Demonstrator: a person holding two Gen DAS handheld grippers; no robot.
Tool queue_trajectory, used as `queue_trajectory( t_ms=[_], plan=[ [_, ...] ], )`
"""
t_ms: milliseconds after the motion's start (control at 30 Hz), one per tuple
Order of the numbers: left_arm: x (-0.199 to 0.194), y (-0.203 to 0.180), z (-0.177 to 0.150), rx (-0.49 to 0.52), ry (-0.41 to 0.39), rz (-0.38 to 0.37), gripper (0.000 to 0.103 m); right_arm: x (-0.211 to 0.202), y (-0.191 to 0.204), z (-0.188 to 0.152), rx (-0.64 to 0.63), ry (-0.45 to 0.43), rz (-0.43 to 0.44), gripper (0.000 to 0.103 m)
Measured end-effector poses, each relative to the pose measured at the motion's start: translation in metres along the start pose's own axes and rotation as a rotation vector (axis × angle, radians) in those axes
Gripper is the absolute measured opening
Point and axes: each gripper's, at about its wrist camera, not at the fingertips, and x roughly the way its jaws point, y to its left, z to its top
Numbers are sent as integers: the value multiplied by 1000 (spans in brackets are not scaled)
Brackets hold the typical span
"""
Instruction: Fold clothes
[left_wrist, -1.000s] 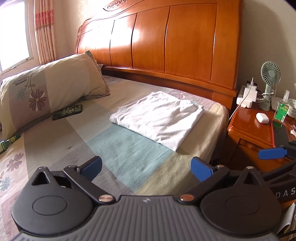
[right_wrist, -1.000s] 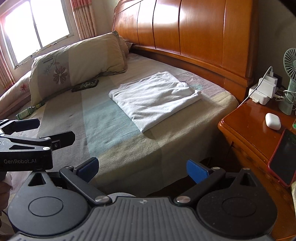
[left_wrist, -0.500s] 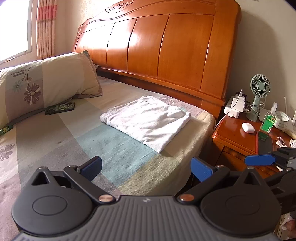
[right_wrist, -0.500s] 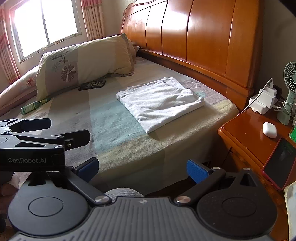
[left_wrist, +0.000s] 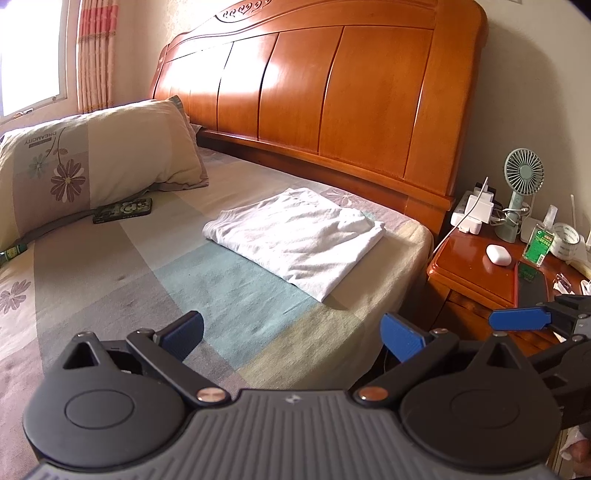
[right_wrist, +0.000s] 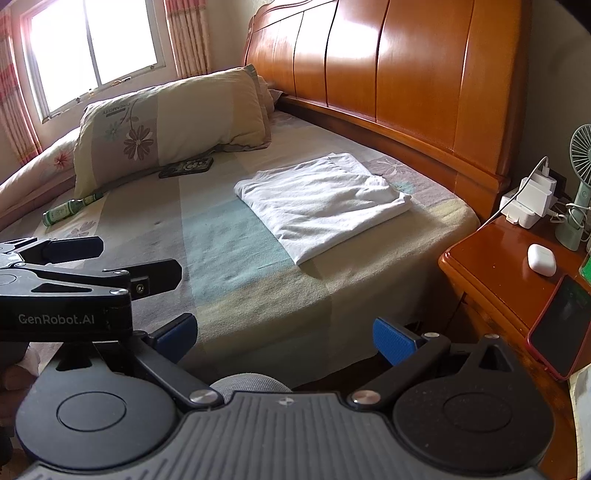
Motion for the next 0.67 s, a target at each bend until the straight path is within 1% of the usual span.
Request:
queue_trajectory(
  t_ms=[667],
  plan=[
    [0, -1, 0, -4, 8, 0, 102, 1, 1, 2, -6, 0, 4, 103]
  ],
)
